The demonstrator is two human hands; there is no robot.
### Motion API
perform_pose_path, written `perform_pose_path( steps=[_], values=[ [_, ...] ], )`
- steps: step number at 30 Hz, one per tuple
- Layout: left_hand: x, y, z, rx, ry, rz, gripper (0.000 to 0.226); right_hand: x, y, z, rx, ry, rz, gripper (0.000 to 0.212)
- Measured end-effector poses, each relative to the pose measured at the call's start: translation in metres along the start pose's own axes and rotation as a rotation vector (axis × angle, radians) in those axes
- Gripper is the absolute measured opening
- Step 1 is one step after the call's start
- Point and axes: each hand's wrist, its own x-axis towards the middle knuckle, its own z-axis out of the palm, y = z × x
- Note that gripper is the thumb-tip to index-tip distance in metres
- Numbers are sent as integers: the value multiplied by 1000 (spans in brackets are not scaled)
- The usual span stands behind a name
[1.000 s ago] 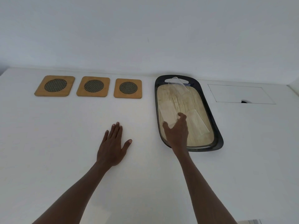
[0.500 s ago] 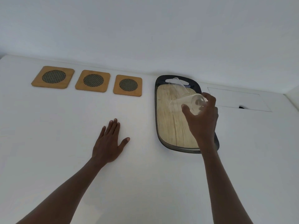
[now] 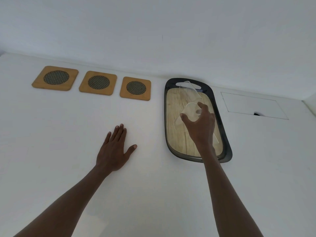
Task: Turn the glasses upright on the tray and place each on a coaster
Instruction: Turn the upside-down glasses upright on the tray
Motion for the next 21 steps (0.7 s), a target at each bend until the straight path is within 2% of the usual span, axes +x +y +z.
perform_pose_path(
  steps=[21],
  values=[
    [1, -1, 2, -5, 16, -5, 90, -12, 18, 33, -59, -64, 19, 72]
  ],
)
